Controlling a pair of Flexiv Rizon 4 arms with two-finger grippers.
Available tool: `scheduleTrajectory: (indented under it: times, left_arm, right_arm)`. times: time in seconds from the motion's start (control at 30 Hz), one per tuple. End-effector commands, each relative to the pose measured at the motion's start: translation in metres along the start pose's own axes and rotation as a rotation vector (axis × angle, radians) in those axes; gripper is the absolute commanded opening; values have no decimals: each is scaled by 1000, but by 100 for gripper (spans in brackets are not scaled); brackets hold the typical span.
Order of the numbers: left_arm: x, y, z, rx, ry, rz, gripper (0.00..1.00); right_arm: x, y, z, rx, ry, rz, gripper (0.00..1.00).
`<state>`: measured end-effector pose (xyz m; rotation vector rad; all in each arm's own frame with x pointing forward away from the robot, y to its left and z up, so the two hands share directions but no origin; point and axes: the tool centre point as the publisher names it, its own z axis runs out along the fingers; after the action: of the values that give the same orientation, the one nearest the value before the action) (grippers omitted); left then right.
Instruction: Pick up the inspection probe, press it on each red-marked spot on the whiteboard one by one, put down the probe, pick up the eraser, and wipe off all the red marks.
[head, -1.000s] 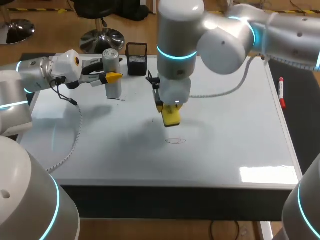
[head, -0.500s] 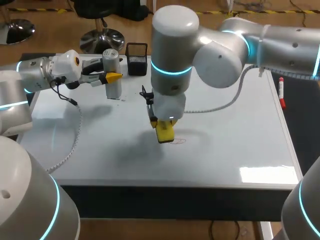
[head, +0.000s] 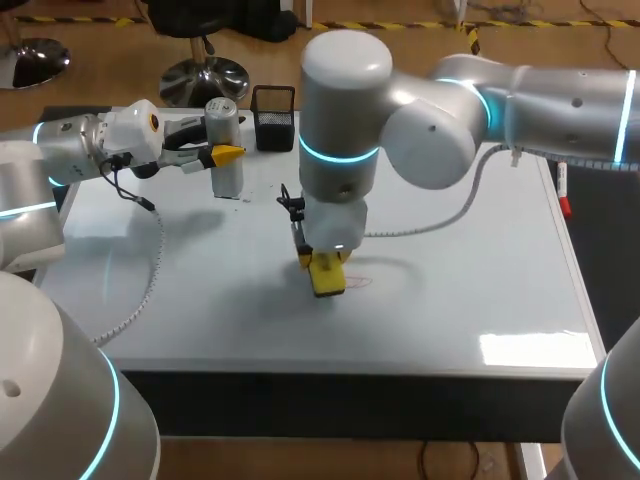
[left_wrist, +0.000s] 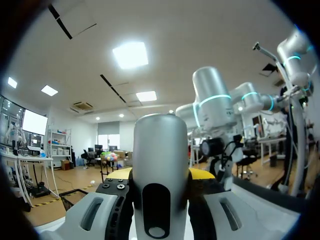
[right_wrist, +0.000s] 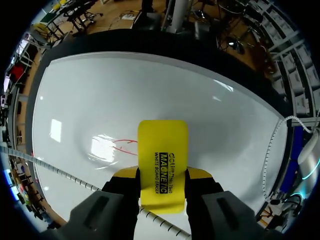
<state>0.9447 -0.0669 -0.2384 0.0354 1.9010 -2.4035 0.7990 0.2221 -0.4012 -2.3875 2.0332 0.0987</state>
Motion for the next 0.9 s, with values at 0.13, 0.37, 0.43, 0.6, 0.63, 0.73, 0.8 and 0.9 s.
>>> scheduleTrajectory:
  times: [0.13, 0.37, 0.43, 0.6, 0.63, 0.73, 0.8, 0.9]
  left_arm:
    - [1, -1, 0, 0, -1, 2, 0]
    - [1, -1, 0, 0, -1, 2, 0]
    - [1, -1, 0, 0, -1, 2, 0]
    - [1, -1, 0, 0, -1, 2, 0]
    - [1, -1, 0, 0, -1, 2, 0]
    - [1, -1, 0, 0, -1, 2, 0]
    - [1, -1, 0, 0, -1, 2, 0]
    - [1, -1, 0, 0, -1, 2, 0]
  right_arm:
    - [-6, -3, 11, -17, -9, 0, 0]
    - [-6, -6, 19, -15, -26, 5, 0]
    - [-6, -7, 20, -14, -21, 6, 0]
    - [-1, -10, 25, -19, -10, 12, 0]
    - [0, -10, 26, -20, -13, 15, 0]
    - [1, -10, 29, -23, -19, 15, 0]
    - [2, -10, 32, -29, -24, 16, 0]
    - [6, -10, 35, -36, -28, 24, 0]
